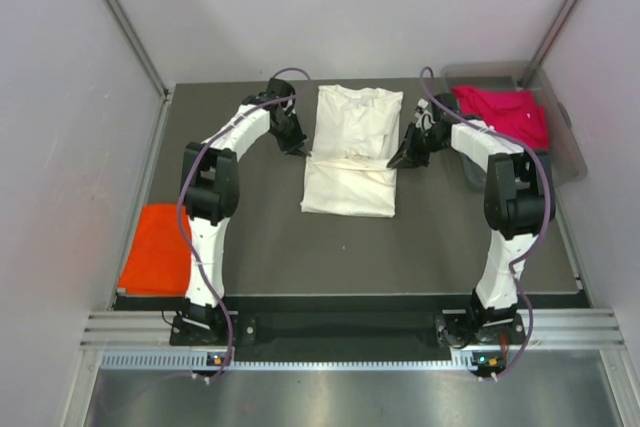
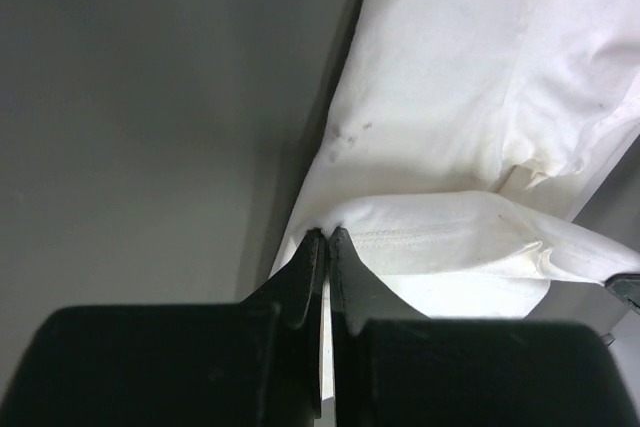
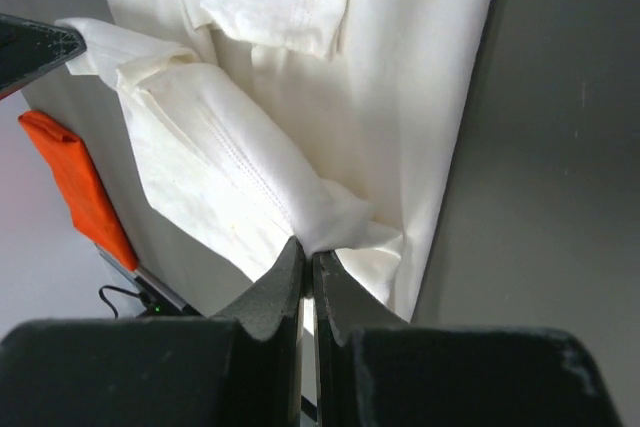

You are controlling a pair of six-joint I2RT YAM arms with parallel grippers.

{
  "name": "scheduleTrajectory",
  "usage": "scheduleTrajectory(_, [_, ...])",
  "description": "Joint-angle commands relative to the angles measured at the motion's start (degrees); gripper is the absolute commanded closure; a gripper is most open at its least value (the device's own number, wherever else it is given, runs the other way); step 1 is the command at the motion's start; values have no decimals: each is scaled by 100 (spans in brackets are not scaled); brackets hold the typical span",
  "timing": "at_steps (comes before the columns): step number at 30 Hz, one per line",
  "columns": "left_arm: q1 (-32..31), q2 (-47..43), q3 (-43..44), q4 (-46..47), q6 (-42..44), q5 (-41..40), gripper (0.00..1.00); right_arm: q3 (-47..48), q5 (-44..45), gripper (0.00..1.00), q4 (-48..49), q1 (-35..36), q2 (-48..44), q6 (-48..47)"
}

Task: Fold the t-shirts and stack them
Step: Fold the tshirt

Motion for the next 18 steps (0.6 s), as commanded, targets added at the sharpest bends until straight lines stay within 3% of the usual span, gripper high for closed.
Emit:
scheduleTrajectory(1, [104,96,381,107,28,110,100,413,-100,100,-105,-139,150,-184])
scheduleTrajectory(18, [175,535,839,283,-200,444,100,1177,-179,97,-237,-315,722,-193])
